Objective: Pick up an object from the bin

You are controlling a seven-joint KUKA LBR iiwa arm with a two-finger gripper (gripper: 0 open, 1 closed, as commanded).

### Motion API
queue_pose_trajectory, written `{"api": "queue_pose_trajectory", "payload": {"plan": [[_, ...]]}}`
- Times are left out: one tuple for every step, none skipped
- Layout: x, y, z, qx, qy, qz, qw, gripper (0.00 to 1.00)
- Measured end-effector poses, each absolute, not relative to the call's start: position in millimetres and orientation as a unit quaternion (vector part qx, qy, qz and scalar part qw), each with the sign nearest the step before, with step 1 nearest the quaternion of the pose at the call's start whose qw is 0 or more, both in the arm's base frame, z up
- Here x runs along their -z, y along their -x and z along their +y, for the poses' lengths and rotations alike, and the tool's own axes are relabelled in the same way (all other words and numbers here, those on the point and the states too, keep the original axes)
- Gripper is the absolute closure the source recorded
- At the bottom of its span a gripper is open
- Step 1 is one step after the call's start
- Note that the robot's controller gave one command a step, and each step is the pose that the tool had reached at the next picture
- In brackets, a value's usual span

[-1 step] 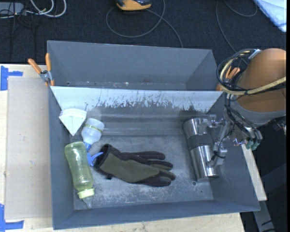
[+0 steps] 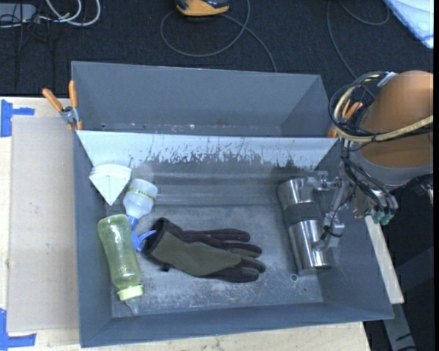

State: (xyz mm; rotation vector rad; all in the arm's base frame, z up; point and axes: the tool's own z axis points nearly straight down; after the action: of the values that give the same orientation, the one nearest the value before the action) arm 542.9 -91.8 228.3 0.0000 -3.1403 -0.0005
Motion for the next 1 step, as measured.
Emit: {"api": "queue_pose_trajectory", "payload": {"plan": [[-152.5, -572.3, -58.3, 0.001, 0.024, -1.0, 0.0, 0.0]]}}
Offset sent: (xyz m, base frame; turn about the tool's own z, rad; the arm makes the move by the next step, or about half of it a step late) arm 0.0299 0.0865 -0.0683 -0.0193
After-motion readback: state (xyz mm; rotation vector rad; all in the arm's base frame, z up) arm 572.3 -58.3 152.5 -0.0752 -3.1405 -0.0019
